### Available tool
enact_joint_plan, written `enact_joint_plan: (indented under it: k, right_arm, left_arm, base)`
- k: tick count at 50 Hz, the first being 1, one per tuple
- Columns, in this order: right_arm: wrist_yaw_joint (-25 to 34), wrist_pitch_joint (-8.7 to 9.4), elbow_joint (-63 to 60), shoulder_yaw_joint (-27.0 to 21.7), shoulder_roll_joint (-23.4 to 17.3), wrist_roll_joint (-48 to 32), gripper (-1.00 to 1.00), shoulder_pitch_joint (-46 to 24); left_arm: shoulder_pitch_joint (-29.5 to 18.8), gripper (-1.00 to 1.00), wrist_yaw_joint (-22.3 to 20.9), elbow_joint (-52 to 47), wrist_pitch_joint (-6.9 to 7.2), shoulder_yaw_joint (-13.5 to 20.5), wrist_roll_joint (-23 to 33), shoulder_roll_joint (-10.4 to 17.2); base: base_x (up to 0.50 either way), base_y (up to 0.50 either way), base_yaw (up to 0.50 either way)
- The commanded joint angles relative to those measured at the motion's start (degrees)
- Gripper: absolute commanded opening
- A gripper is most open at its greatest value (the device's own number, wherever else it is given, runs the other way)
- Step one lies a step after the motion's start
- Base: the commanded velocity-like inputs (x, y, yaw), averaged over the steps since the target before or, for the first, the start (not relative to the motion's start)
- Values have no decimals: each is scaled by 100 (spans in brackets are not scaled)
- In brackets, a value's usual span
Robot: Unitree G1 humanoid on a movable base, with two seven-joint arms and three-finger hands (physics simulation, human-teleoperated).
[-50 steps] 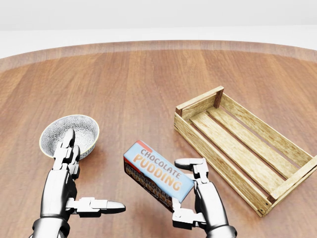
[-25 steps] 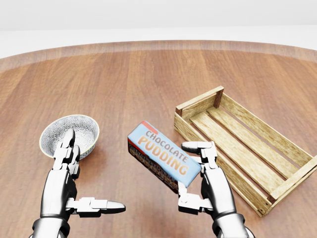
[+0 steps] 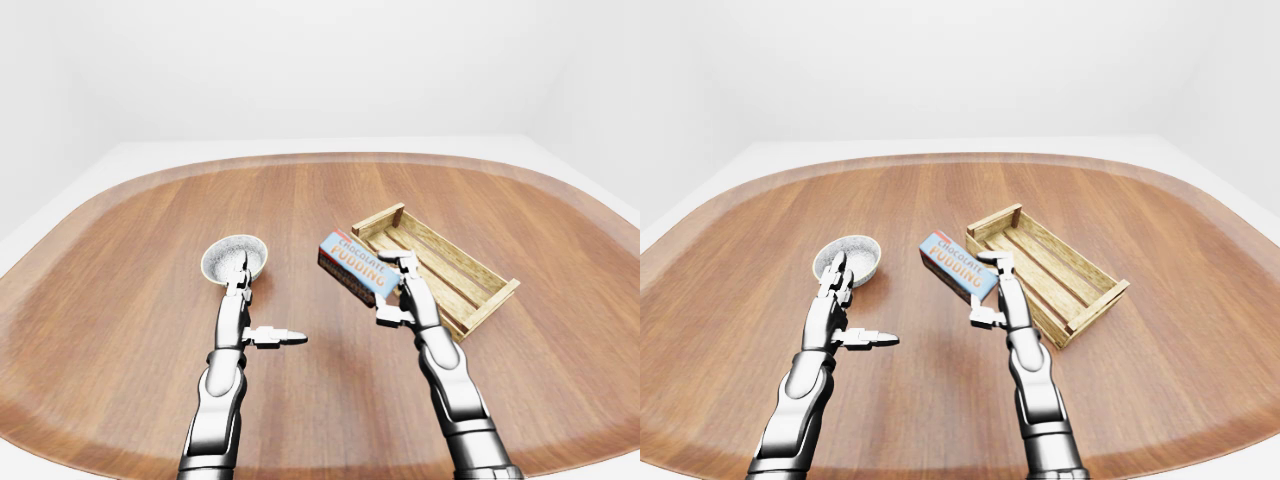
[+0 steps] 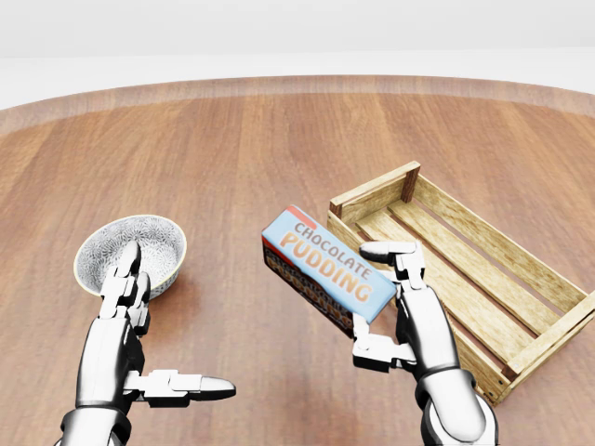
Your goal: Pick up the chocolate pudding and put it in the tray.
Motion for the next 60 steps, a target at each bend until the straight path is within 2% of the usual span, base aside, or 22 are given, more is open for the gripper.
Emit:
enact_joint_plan:
  k: [1,8,9,18,21,37,41,45,51,54,60]
  right_arm:
    - [21,70,213,-267,-151,71,-100,-348]
    - [50,225,164,-392,-255,89,-100,-496]
    - [57,333,84,-435,-297,98,-100,-549]
    - [60,615,27,-614,-470,150,-100,-831]
    - [74,801,-157,-664,-523,174,-100,-865]
    - [133,809,-392,-830,-736,145,-100,-1164]
    - [151,809,-58,-926,-857,221,-100,-1356]
    - [135,809,215,-994,-970,265,-100,-1500]
    - [112,809,700,-1095,-1169,396,-100,-1754]
    - [92,809,1063,-1142,-1280,422,-100,-1899]
    - [54,793,1665,-1184,-1429,462,-100,-2106]
  left_arm:
    - [-10,100,-21,15,38,8,-36,2]
    - [-10,100,-21,15,38,8,-36,2]
    - [-10,100,-21,15,39,8,-37,2]
    - [-10,100,-22,15,38,8,-38,2]
    - [-10,100,-22,14,40,7,-34,3]
    - [-52,100,-39,98,40,22,-67,9]
    - [-41,100,-41,55,78,23,-72,9]
    - [-77,100,-38,118,59,37,-81,15]
    - [-73,100,-33,27,153,35,-85,13]
    - [-93,100,-32,94,107,41,-90,16]
    - [-70,100,-32,30,152,28,-82,11]
  base:
    - [0,0,0]
    - [0,0,0]
    - [0,0,0]
    - [0,0,0]
    - [0,0,0]
    - [0,0,0]
    - [0,0,0]
    - [0,0,0]
    - [0,0,0]
    - [0,0,0]
    - [0,0,0]
